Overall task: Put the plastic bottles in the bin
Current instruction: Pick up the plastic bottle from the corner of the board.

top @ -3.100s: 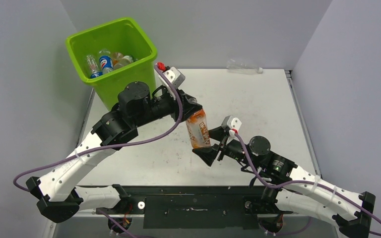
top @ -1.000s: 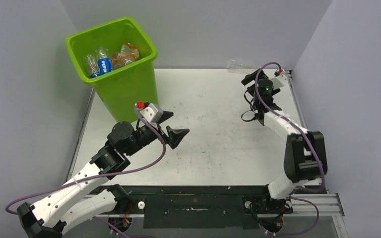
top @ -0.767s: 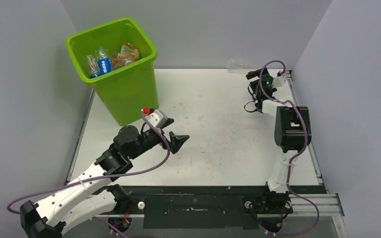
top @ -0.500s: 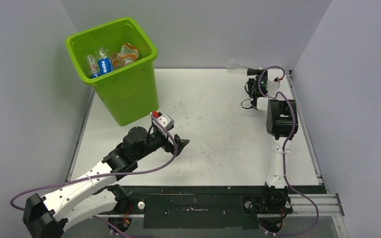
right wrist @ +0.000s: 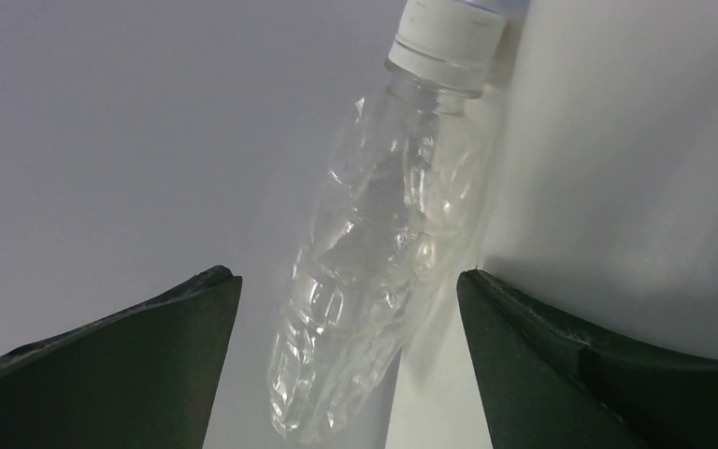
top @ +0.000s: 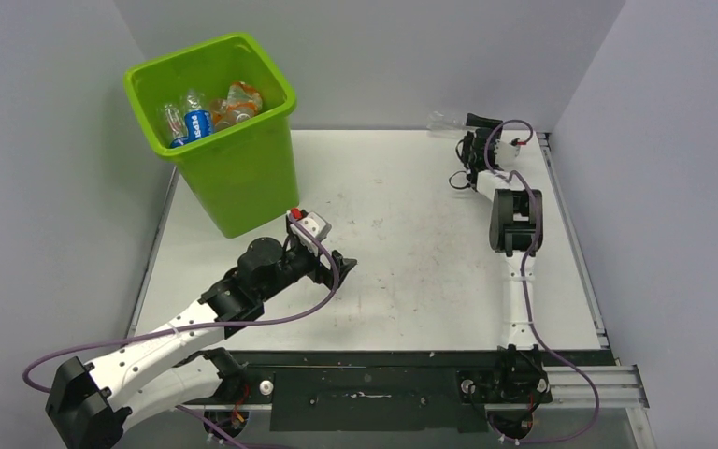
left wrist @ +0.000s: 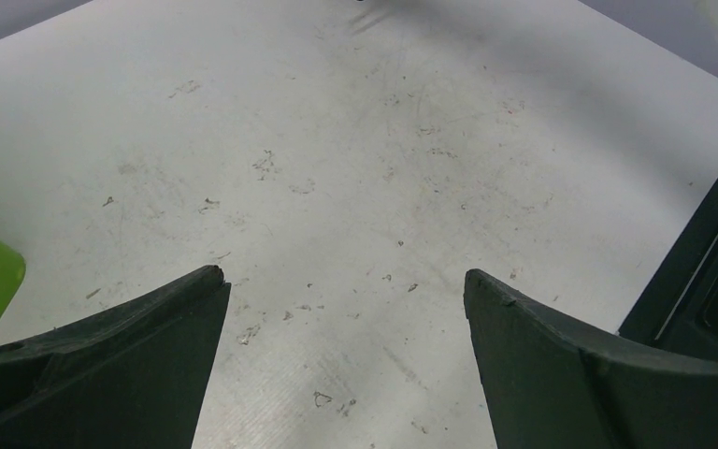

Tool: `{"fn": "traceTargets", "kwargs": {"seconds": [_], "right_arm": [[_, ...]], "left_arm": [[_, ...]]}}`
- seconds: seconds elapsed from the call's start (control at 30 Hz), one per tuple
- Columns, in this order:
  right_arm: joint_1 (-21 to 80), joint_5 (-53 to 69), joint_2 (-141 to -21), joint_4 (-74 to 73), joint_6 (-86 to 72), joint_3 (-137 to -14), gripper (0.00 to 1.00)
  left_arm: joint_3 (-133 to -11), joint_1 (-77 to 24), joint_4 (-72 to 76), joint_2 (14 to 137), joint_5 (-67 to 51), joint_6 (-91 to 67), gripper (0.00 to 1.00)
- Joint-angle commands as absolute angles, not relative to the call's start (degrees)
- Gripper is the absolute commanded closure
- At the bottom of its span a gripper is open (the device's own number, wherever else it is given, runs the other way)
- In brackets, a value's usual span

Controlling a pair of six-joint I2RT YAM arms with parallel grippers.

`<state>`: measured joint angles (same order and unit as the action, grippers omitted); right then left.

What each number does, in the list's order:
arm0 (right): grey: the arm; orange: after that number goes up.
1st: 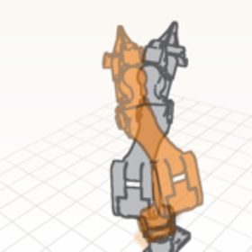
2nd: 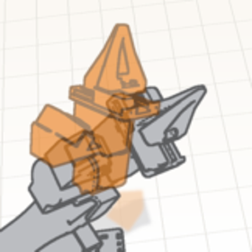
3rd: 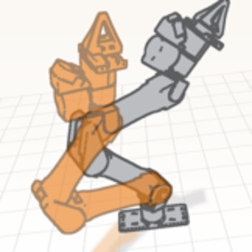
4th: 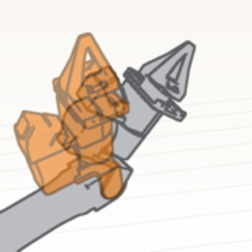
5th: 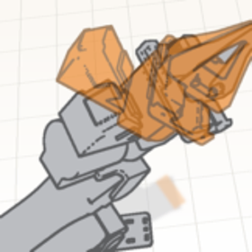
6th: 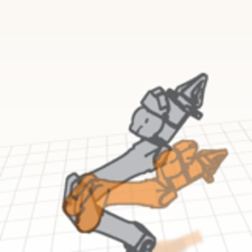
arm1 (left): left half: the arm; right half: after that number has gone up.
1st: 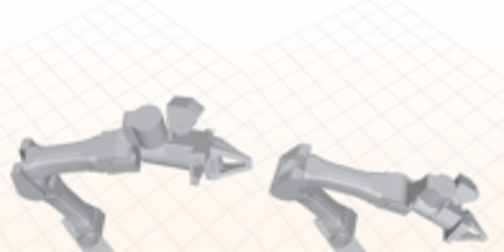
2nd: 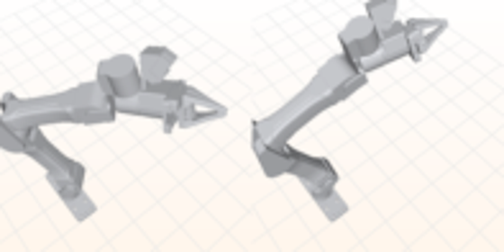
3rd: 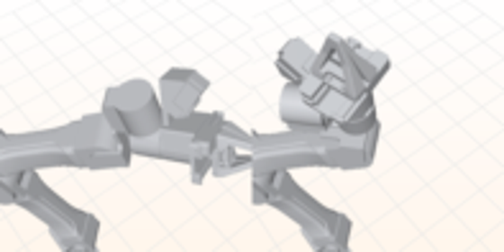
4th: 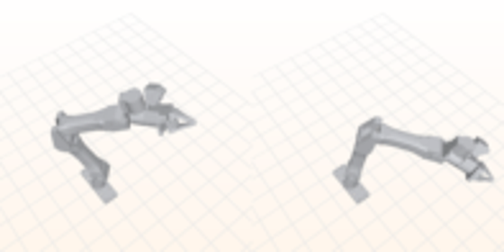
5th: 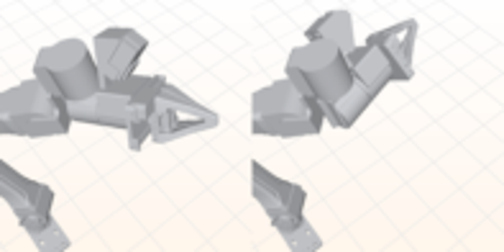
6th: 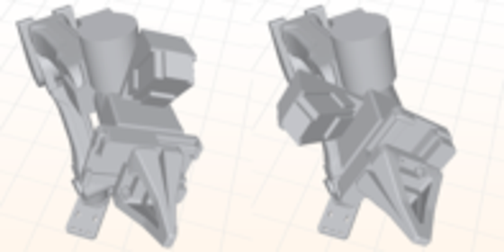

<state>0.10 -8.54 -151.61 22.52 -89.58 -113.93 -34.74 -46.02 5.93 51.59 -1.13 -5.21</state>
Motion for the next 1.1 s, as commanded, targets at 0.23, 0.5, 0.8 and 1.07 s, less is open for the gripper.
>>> {"fn": "traceTargets", "kwargs": {"seconds": [0.23,0.5,0.8,1.07], "right_arm": [[0.4,-3.6,-165.9,13.7,-90.8,-131.1,0.13],[0.4,-2.5,-163.9,19.5,-90.3,-124.2,0.49],[0.2,-0.5,-152.6,27.8,-87.5,-107.3,0.74],[1.0,2.9,-132.0,37.3,-81.7,-83.8,0.78]], "left_arm": [[-34.6,-44.9,9.6,53.2,0.5,-4.9,0.04],[-34.7,-44.7,9.4,53.0,0.2,-4.9,0.04],[-34.3,-44.8,9.8,50.0,0.0,-6.2,0.03],[-32.6,-45.0,12.5,43.5,1.8,-8.3,0.03]]}}
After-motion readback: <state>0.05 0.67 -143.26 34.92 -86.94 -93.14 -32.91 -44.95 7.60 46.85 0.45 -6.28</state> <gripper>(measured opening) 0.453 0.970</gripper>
